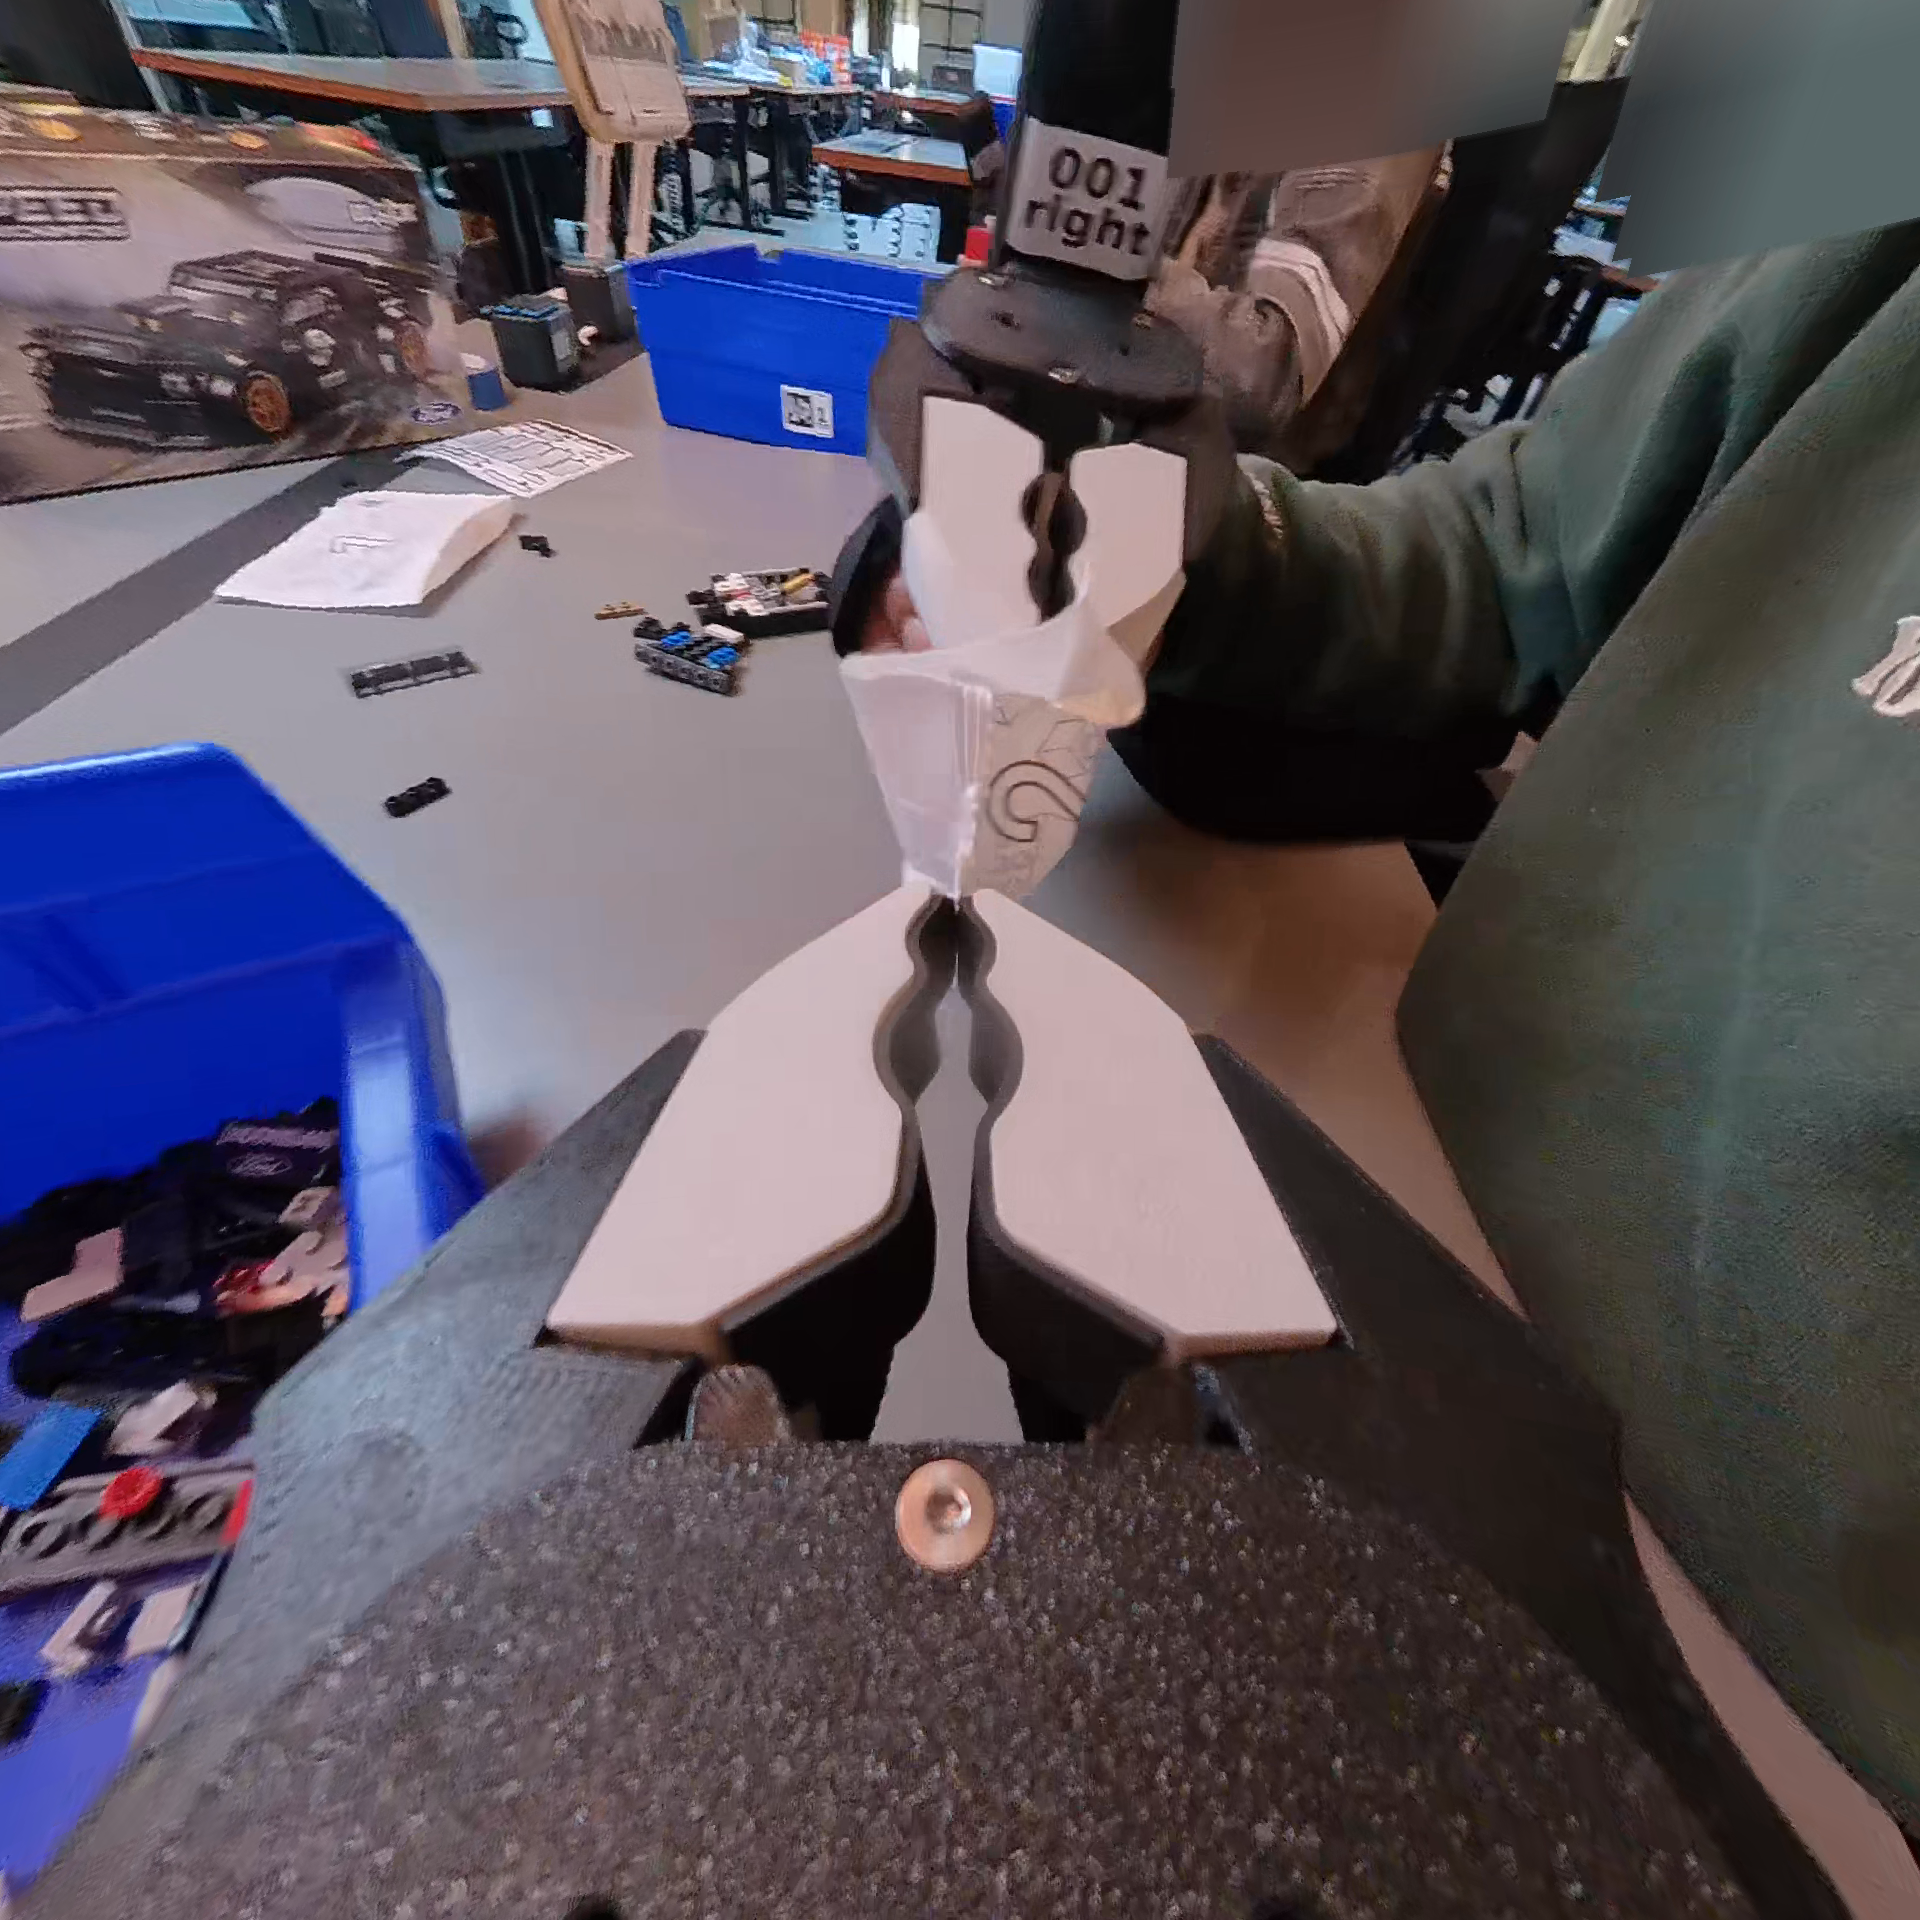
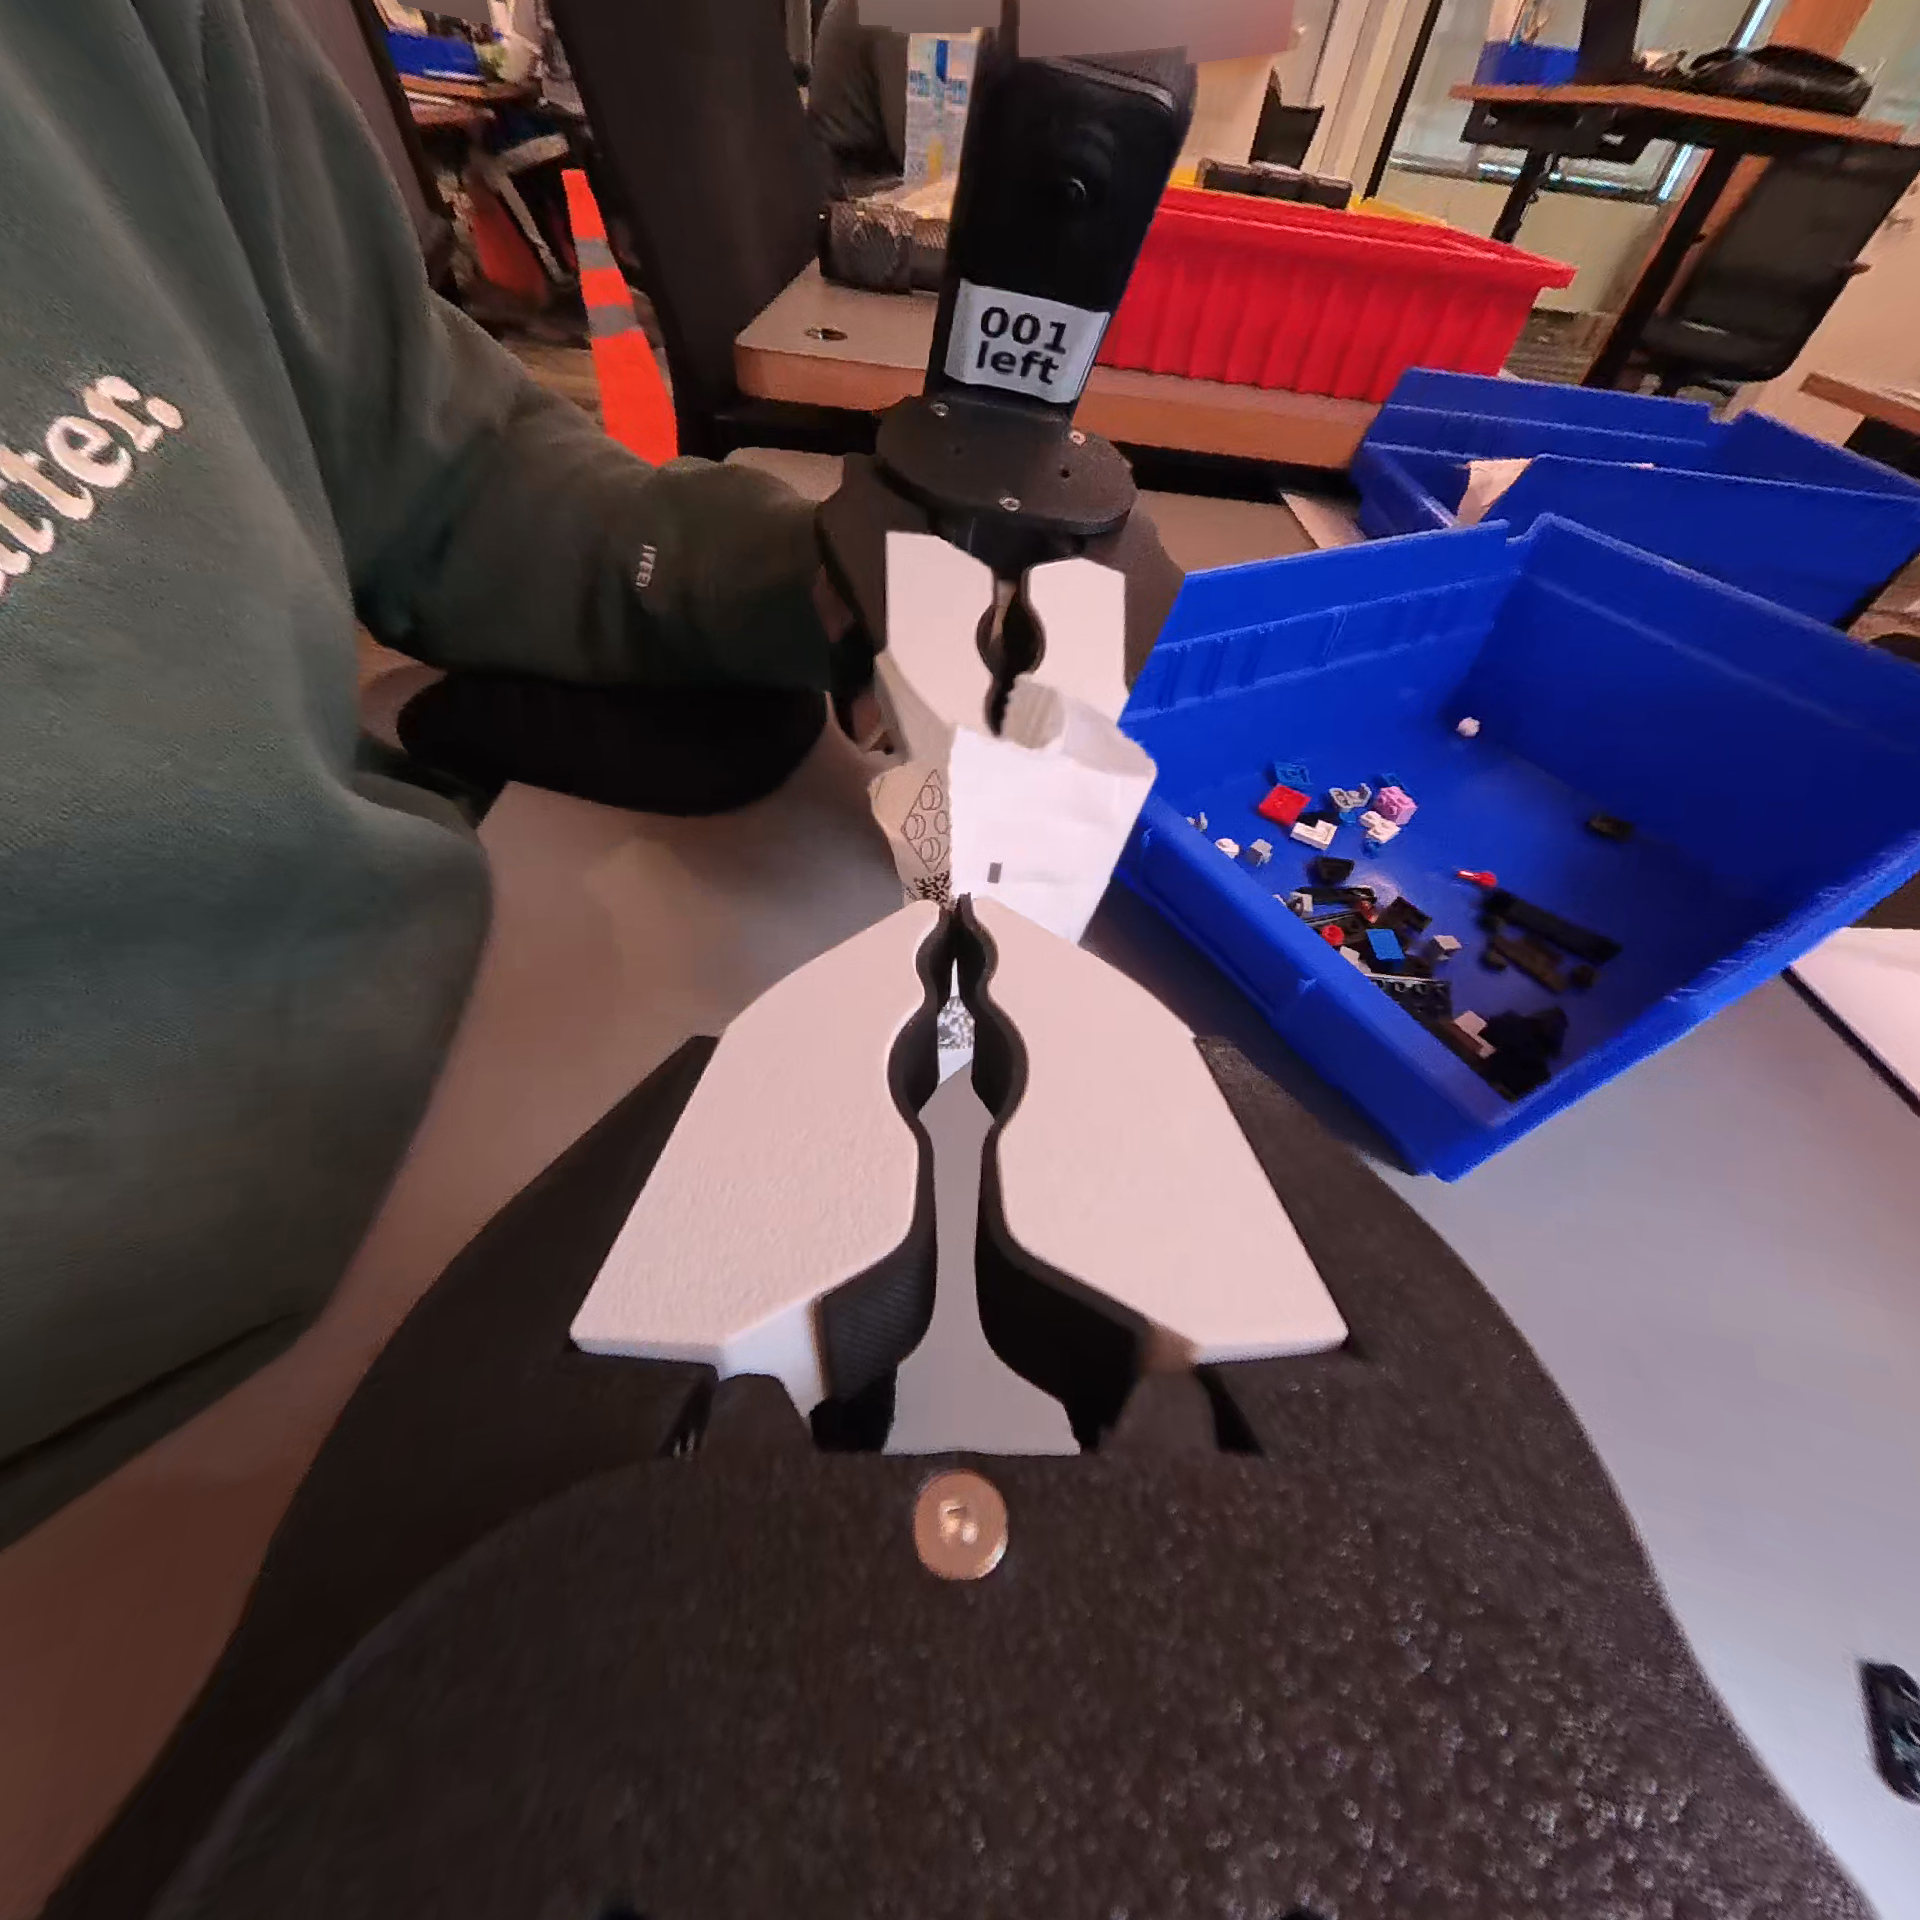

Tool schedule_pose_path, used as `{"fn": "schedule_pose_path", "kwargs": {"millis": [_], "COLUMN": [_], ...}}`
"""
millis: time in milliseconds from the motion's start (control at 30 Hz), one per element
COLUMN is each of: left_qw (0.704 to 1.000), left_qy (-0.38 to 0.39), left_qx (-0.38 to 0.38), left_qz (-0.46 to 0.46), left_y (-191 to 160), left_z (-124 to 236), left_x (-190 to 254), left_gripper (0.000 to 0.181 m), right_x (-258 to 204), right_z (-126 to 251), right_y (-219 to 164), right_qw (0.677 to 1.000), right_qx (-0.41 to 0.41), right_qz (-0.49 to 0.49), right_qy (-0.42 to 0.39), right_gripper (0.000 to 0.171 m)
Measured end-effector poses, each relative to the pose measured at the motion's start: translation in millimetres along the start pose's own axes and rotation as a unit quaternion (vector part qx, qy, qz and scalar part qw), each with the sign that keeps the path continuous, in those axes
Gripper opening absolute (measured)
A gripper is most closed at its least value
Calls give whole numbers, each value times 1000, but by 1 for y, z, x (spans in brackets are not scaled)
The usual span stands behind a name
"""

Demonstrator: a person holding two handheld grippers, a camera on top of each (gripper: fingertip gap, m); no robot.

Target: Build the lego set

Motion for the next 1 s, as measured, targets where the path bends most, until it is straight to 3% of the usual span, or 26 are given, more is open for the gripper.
{"fn": "schedule_pose_path", "kwargs": {"millis": [200, 467, 533, 600, 667, 733, 867, 1000], "left_qw": [998, 998, 997, 994, 992, 987, 980, 974], "left_qy": [-52, 13, 33, 60, 70, 76, 70, 65], "left_qx": [41, 22, 5, -24, -45, -79, -124, -152], "left_qz": [-21, -55, -67, -85, -96, -114, -138, -155], "left_y": [13, 7, 4, -3, -7, -15, -26, -34], "left_z": [1, 10, 9, 8, 6, 0, -13, -19], "left_x": [23, 8, 4, -1, -3, -2, 6, 11], "left_gripper": [1, 1, 1, 1, 1, 1, 1, 1], "right_x": [19, 20, 25, 26, 23, 19, 10, 8], "right_z": [13, 19, 25, 40, 47, 38, 4, -7], "right_y": [6, -2, 1, 16, 29, 28, -12, -29], "right_qw": [998, 999, 998, 997, 997, 998, 987, 979], "right_qx": [37, 19, 17, 45, 50, 5, -143, -194], "right_qz": [-16, -23, -28, -31, -22, -6, 31, 37], "right_qy": [-49, -35, -48, -51, -57, -68, -59, -53], "right_gripper": [0, 1, 16, 13, 0, 0, 0, 0]}}
Point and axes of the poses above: each gripper's, where its closed fingertips meet, z back along the fingers, y out of its top, x = y × z across the jaws, the point moved 1 cm from there along z, back along the fingers, and after that the axes turned 12 degrees about -x, right-handed, at the moved point
